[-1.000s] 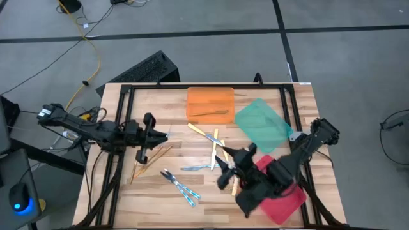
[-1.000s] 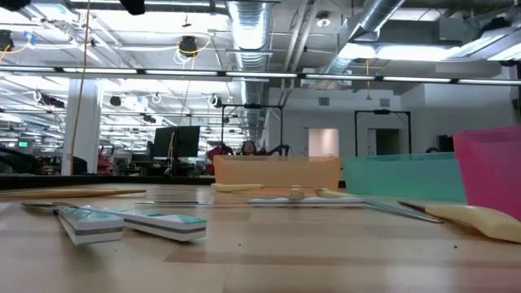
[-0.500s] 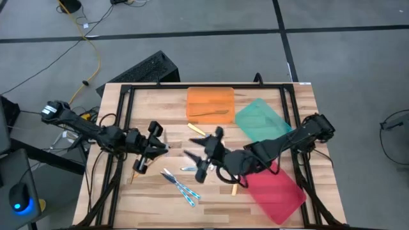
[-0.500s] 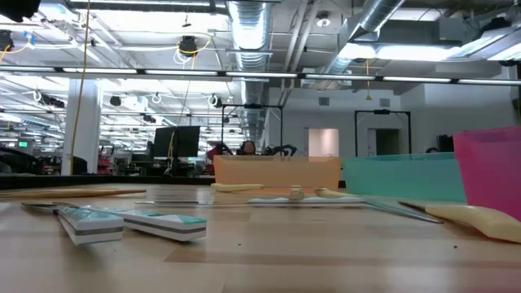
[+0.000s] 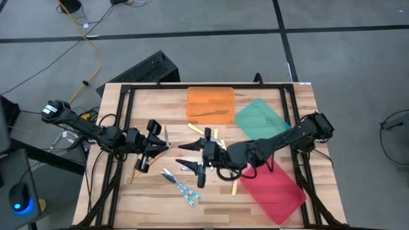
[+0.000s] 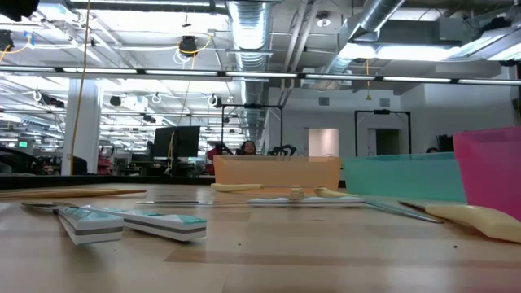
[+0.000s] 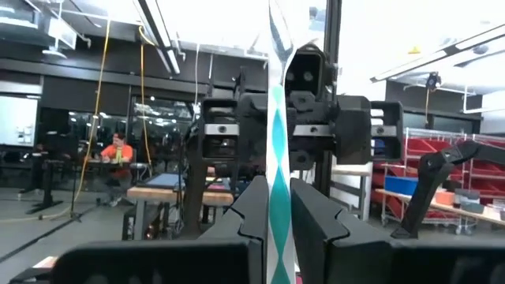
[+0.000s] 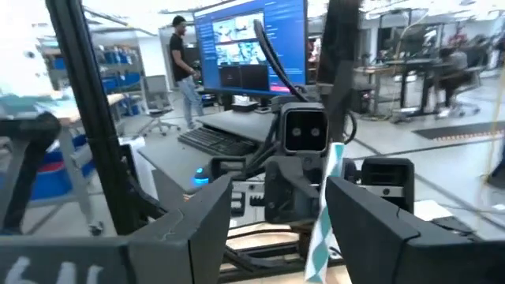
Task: Sort silverware by color (type)
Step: Put the white patterned knife into the blue bin
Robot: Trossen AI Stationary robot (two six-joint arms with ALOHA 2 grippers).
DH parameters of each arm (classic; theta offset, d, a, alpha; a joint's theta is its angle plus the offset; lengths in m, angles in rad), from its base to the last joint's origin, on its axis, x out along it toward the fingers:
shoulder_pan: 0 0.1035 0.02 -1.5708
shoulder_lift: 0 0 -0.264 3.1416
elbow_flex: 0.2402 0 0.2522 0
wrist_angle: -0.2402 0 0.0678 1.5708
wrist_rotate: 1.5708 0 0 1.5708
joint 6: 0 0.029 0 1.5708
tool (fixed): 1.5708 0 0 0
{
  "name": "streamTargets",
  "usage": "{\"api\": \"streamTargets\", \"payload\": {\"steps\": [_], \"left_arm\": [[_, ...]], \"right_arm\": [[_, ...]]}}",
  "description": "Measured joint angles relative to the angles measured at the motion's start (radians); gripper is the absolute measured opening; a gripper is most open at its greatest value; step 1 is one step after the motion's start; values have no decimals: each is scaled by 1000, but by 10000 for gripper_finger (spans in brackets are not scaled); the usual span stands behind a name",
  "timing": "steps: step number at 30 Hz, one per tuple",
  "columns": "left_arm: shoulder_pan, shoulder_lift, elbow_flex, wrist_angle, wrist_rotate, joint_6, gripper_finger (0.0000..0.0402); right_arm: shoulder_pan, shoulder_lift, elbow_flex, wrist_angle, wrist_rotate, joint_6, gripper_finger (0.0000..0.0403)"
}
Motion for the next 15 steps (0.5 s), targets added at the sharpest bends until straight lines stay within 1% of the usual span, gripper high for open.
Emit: {"api": "streamTargets", "payload": {"steps": [4,9,15], "left_arm": [[0,0,0,0,0,0,16],[0,16,0,-1,-4,0,16],[1,37,0,13,-13,7,16]], "right_arm": [[-45,0,0,-4,-39,56,246],[-80,0,0,-3,-105,59,265],[-86,0,0,-28,-110,54,266]]}}
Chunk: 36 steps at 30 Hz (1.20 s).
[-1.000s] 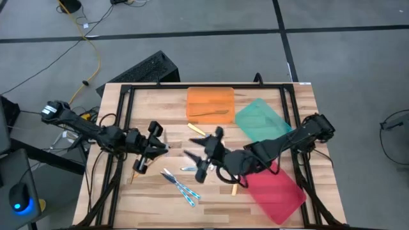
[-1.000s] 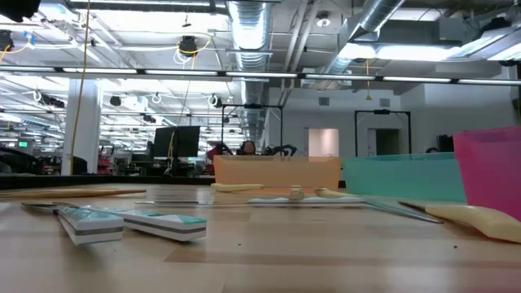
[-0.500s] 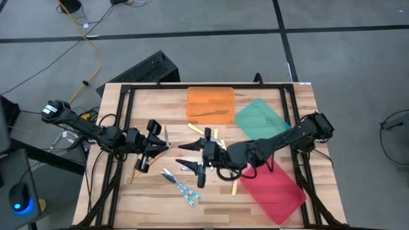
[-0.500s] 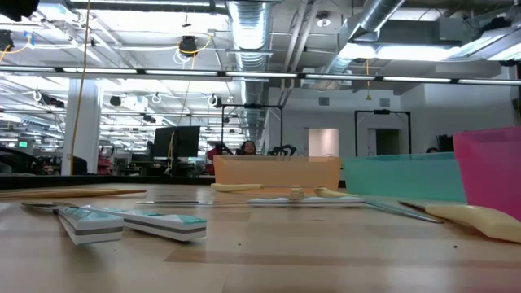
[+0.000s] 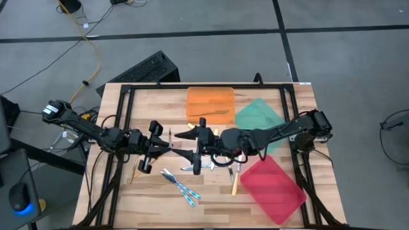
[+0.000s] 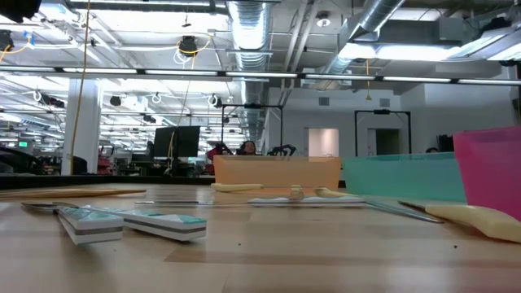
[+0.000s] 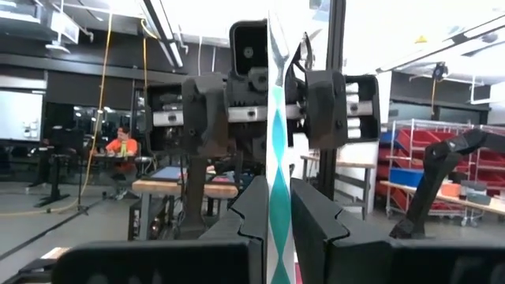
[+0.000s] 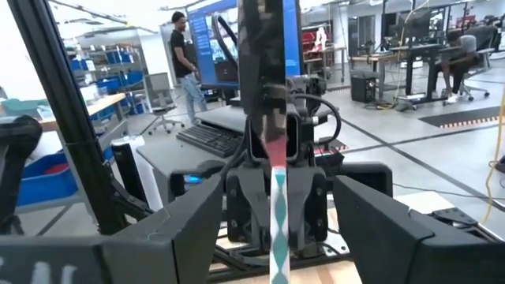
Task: Sort silverware by color (type)
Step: Put the white patterned knife into the blue bin
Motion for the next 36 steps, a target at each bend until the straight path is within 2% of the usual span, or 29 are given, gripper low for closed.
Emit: {"api": "streamTargets", "payload": {"steps": [15,19,22,25,32,36], "left_arm": [[17,130,95,21,36,31,16],[17,163,109,13,38,28,16],[18,178,120,17,42,27,16],[18,185,127,10,42,27,16],[18,185,128,7,35,18,16],[18,185,128,5,34,11,16]], "right_arm": [[-13,0,0,-41,2,-3,266],[-13,0,0,-61,4,5,254],[-13,0,0,-74,5,5,228],[-11,0,0,-88,4,6,186],[-3,0,0,-91,2,4,37],[-1,0,0,-93,4,8,29]]}}
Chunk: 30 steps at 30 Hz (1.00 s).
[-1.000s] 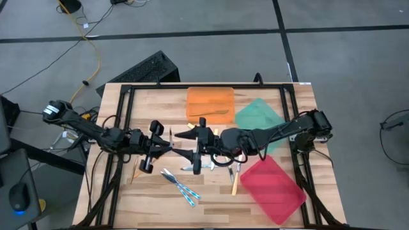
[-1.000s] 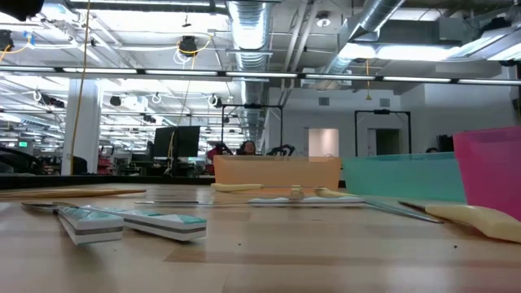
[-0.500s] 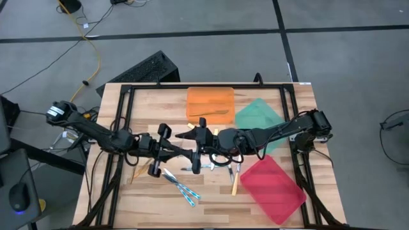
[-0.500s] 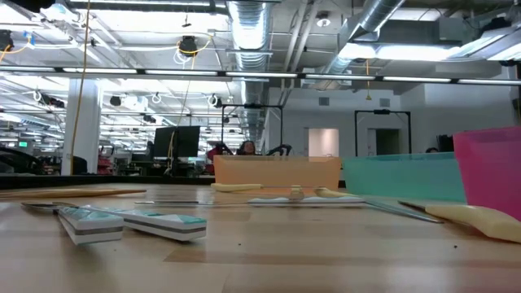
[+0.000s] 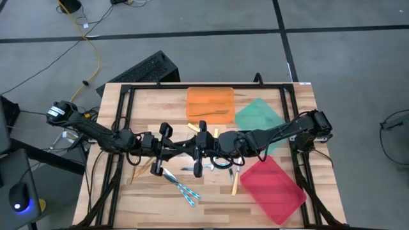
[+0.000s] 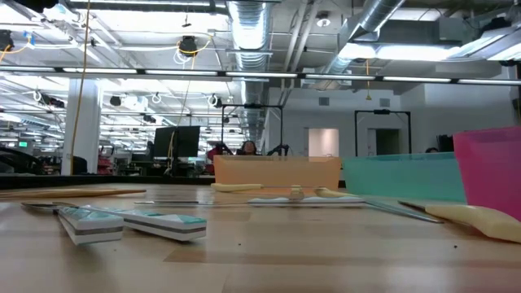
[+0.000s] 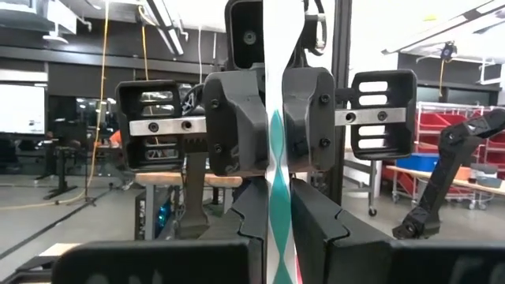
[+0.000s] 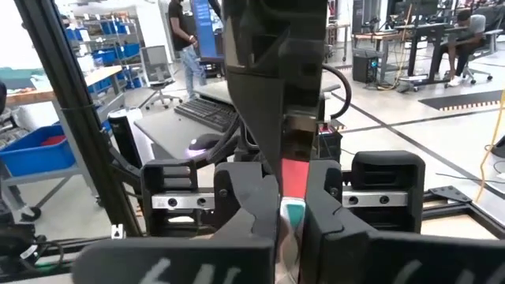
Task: Sort silverware by color (type)
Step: Put the white patterned knife into the blue bin
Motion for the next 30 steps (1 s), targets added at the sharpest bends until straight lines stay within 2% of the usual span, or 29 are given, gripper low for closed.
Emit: {"api": "streamTargets", "payload": {"steps": [8,18,23,30], "left_arm": [[0,0,0,-19,-1,-35,22],[-2,0,2,-100,-56,-55,109],[-3,0,2,-167,-118,-73,154],[-3,0,1,-262,-190,-101,182]], "right_arm": [[1,0,1,-22,35,45,30],[-2,0,1,-83,69,114,30],[-4,0,1,-143,110,162,30],[-16,-4,2,-253,124,235,30]]}}
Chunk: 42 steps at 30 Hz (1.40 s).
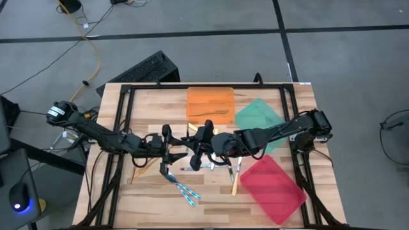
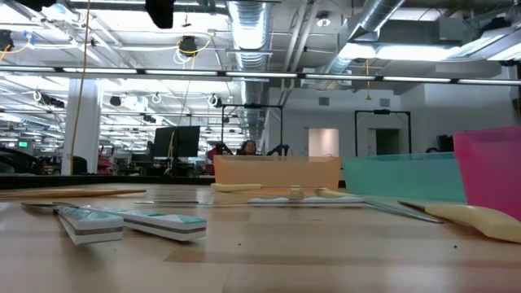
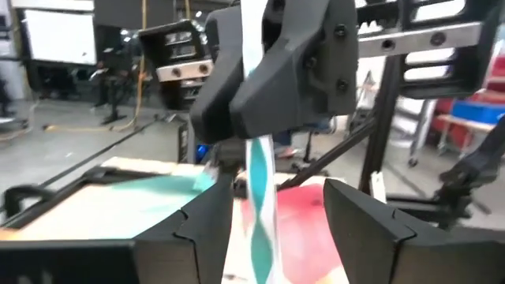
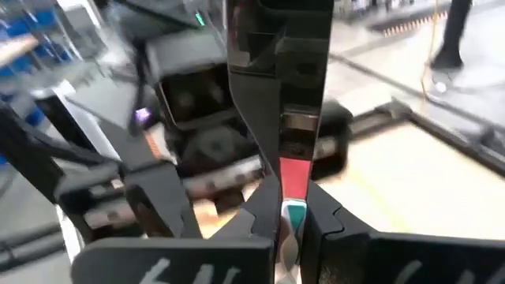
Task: Sort silverware by color (type)
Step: Put the white patterned knife into the blue bin
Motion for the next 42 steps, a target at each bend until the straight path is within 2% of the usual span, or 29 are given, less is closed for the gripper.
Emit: {"api": "streamTargets", "payload": {"steps": [8,11,16,18,22,25,29,36,39,42], "left_arm": [[1,-26,-1,-178,-107,-94,183],[1,-56,-1,-258,-131,-149,183],[2,-108,-1,-319,-132,-174,183],[2,-123,-1,-326,-133,-179,183],[2,-132,-1,-337,-137,-180,183],[2,-132,-1,-338,-141,-181,183],[2,-132,-1,-338,-138,-206,183],[1,-132,-1,-338,-93,-208,183],[1,-132,-1,-338,-88,-207,183],[1,-132,-1,-340,-87,-207,183]], "right_arm": [[-9,-97,17,-358,62,137,30],[-13,-163,17,-567,100,198,30],[-24,-254,17,-1044,219,467,30],[-36,-268,15,-1240,228,598,30],[-67,-275,-29,-1452,216,759,30],[-109,-283,-118,-1449,169,774,30],[-192,-295,-260,-1392,79,716,30],[-310,-354,-402,-1175,-26,533,30],[-363,-390,-470,-1102,-110,461,30],[-397,-412,-540,-1077,-125,430,30]]}}
